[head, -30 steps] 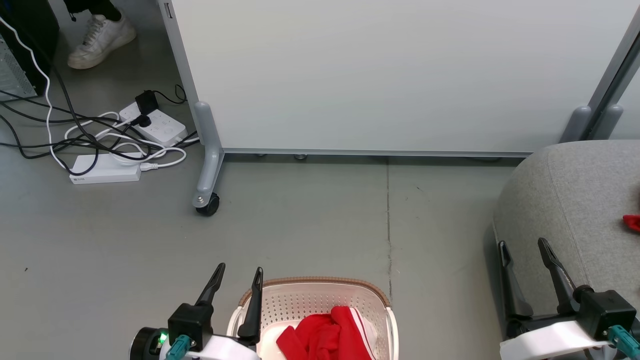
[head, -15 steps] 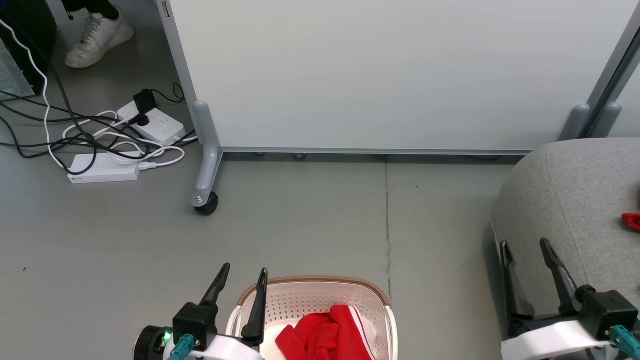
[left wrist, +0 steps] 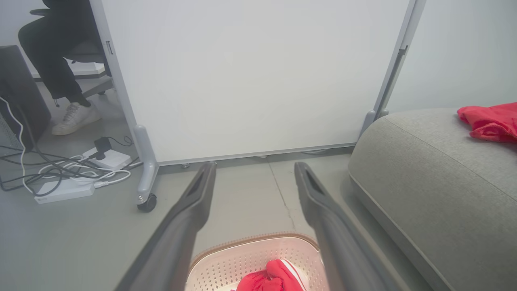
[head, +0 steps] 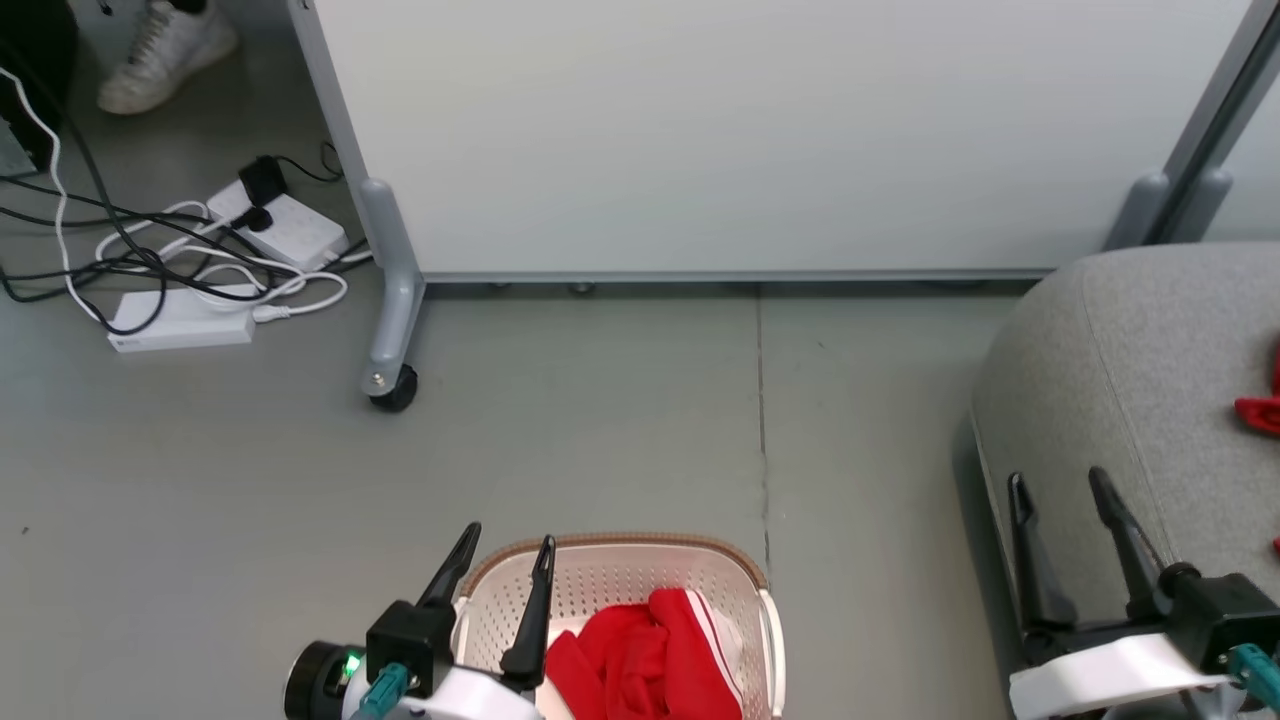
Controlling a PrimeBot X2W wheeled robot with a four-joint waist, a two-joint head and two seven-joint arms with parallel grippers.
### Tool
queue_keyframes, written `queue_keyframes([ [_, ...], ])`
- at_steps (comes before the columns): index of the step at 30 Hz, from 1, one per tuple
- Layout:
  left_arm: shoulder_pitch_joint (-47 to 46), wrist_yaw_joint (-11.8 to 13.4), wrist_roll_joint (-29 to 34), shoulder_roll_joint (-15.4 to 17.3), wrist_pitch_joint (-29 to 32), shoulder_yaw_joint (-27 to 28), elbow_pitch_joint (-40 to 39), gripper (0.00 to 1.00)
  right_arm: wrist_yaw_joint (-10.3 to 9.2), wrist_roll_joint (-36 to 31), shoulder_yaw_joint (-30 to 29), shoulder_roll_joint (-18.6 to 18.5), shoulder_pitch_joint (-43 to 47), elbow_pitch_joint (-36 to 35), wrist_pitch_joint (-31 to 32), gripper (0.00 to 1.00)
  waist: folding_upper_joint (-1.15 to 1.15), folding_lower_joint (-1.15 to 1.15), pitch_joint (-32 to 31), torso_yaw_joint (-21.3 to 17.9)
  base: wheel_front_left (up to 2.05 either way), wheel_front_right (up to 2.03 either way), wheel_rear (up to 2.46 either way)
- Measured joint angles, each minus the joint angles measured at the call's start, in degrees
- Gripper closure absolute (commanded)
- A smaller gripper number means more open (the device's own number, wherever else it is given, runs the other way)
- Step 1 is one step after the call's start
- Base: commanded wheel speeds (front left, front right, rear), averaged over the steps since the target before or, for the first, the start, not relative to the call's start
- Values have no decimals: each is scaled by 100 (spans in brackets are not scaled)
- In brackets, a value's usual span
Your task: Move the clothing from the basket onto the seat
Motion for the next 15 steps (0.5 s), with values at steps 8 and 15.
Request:
queue_keyframes([
  [8, -655, -26, 102, -1, -1, -96, 113, 0, 0, -8, -181, -48, -423, -379, -1, 0, 0, 0, 751, -211, 0, 0, 0],
  [15, -1586, -315, 398, -7, -1, -264, 832, 0, 0, -25, -311, -85, -797, -588, -1, 0, 0, 0, 1709, -475, 0, 0, 0],
])
